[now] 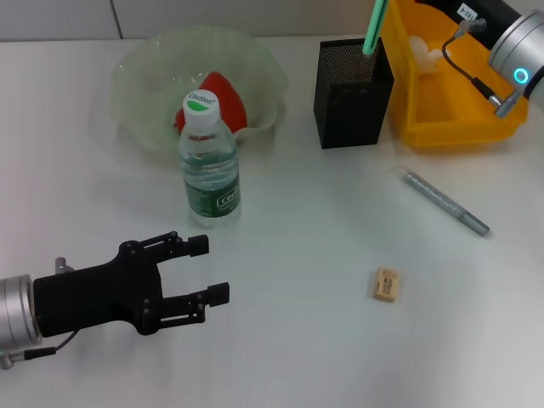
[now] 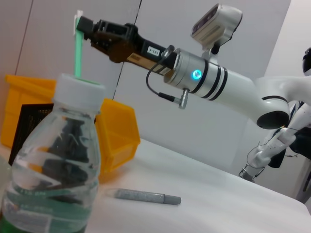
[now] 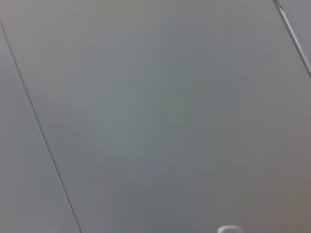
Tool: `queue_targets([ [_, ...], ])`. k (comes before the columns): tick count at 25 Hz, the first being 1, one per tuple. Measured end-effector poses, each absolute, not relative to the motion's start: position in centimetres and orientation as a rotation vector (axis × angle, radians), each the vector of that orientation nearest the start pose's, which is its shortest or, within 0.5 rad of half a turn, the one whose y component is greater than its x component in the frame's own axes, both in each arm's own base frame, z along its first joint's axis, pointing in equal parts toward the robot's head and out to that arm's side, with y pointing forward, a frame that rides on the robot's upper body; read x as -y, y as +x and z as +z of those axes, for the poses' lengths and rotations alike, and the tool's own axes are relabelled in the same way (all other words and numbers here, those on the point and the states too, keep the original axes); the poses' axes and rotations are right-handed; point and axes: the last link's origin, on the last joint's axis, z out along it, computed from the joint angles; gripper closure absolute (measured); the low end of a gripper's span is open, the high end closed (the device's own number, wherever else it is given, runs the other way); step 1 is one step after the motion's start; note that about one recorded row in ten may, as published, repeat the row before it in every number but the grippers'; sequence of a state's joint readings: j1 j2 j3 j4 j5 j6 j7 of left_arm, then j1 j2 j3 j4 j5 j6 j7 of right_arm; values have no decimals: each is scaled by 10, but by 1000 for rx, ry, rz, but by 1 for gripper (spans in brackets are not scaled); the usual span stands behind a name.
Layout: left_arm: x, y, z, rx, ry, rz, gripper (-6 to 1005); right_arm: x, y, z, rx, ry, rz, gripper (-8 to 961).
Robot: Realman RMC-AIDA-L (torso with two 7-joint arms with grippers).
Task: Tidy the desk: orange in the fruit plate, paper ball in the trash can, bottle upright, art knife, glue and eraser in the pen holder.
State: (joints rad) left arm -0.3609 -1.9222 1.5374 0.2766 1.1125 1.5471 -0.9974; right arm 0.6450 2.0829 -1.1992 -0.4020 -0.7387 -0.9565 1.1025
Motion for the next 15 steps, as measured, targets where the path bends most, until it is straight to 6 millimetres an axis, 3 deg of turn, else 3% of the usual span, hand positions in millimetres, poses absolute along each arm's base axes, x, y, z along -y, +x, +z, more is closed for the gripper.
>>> queue_targets([
  [13,-249,-301,-31,607,-2766,-934,200,-425,212,-17,-814,-2011,1068,758],
  [15,-249,-301,-31,606,-2765,-937,200,-425,212,-18,-813,-2015,1070,615],
])
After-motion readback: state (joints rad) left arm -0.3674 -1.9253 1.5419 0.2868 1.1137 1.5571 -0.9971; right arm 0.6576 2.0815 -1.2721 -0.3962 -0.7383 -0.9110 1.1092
